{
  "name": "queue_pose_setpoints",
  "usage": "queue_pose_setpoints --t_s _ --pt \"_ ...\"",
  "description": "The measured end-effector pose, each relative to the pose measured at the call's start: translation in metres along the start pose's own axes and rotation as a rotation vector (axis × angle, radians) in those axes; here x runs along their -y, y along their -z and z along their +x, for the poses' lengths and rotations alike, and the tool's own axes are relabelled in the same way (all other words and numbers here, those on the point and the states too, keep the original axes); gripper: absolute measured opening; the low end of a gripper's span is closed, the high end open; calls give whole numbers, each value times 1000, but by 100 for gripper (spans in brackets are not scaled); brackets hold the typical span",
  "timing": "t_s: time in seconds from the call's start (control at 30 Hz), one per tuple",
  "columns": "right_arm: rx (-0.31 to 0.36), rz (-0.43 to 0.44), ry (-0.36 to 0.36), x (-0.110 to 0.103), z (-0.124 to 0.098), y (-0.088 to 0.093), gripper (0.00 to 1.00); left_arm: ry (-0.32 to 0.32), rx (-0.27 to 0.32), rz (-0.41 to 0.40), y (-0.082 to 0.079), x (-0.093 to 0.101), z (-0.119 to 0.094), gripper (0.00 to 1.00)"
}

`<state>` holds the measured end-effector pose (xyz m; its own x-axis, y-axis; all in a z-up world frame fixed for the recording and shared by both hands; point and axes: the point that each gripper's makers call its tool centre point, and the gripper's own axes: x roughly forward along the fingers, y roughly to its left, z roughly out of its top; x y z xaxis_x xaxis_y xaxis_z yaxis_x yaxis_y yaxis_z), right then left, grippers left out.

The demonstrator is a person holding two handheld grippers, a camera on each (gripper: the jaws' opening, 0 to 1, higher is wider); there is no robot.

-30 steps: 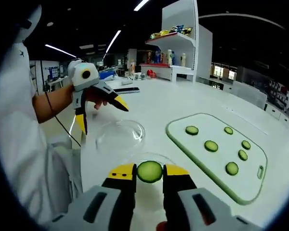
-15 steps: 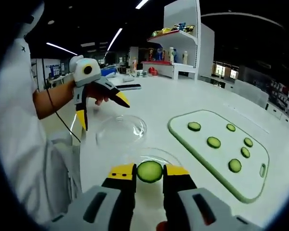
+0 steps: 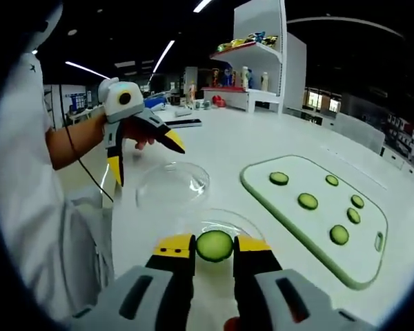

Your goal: Open the petri dish lid, add cucumber slices into the petri dish, and close the lid

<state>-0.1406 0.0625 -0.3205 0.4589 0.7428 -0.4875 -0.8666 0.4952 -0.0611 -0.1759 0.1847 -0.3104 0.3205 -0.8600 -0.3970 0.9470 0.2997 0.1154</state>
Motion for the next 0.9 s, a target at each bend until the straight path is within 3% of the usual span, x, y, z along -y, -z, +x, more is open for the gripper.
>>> queue_pose_setpoints --t_s 0.53,0.67,0.9 --pt "-9 -6 -12 -2 1 0 22 6 -15 -4 3 4 0 69" --pt "-18 -9 -16 -3 2 2 22 10 22 -24 -3 5 -2 70" --pt "-23 -16 -28 -6 3 3 22 12 -5 -16 4 5 0 70"
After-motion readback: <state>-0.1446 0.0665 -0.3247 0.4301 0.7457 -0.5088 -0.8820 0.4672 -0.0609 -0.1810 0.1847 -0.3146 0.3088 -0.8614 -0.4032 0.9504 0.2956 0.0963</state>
